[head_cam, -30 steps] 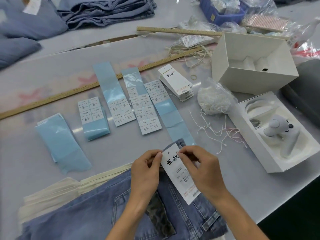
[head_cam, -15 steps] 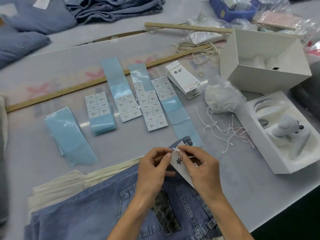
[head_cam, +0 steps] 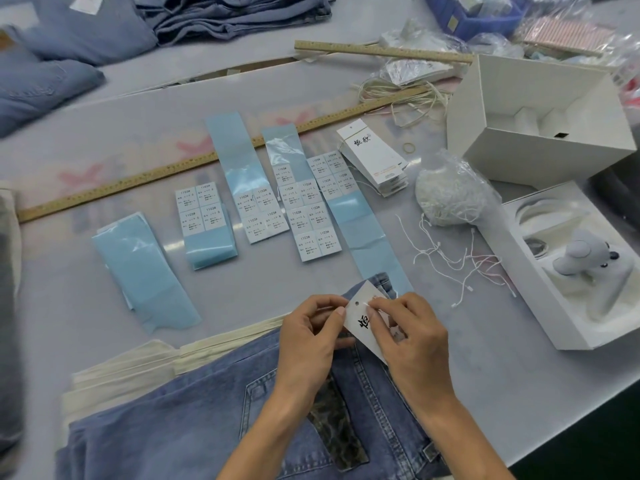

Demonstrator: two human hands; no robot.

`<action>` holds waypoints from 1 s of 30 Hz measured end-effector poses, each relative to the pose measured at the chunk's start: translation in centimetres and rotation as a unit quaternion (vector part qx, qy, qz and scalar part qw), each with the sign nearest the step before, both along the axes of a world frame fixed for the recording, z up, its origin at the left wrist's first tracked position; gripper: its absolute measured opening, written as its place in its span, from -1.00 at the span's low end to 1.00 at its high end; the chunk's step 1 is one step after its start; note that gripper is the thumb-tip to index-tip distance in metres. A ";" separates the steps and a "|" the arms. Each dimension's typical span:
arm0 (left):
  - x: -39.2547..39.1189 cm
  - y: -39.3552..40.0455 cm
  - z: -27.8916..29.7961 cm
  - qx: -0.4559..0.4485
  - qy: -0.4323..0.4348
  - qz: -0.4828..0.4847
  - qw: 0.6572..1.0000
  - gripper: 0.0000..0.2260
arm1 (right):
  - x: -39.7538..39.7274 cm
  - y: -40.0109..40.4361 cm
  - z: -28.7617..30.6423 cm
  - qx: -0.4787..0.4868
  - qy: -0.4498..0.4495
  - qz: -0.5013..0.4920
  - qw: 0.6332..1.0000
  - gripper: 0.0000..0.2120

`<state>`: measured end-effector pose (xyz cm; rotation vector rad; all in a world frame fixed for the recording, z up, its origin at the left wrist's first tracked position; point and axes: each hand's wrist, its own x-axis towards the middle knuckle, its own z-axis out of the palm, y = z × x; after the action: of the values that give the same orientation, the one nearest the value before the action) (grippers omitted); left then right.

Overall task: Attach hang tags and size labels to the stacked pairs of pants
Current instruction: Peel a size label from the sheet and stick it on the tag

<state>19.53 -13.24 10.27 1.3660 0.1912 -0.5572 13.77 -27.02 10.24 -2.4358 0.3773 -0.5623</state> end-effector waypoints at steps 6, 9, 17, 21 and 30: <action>-0.4 0.0 0.0 0.009 -0.033 -0.026 0.999 -0.79 | 0.2 0.3 0.4 -0.043 0.006 0.025 0.999 -0.94; -0.5 0.1 0.0 0.020 -0.058 -0.044 0.997 -0.81 | 0.4 0.4 0.6 -0.043 0.012 0.038 0.998 -0.86; -0.4 0.5 0.2 -0.013 -0.076 -0.056 0.995 -0.82 | 0.0 0.0 0.7 -0.028 0.035 0.045 0.998 -0.82; -0.2 0.9 0.2 0.001 -0.094 -0.024 0.995 -0.78 | -0.2 0.3 1.0 -0.013 0.048 0.054 0.997 -0.86; -0.4 2.3 1.4 0.217 -0.350 -0.038 0.911 -0.85 | -1.3 2.4 1.1 0.068 0.064 0.042 0.995 -0.81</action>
<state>19.08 -10.94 11.67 1.9314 -0.3458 -0.0526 12.47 -24.62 11.36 -2.3502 0.3521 -0.3351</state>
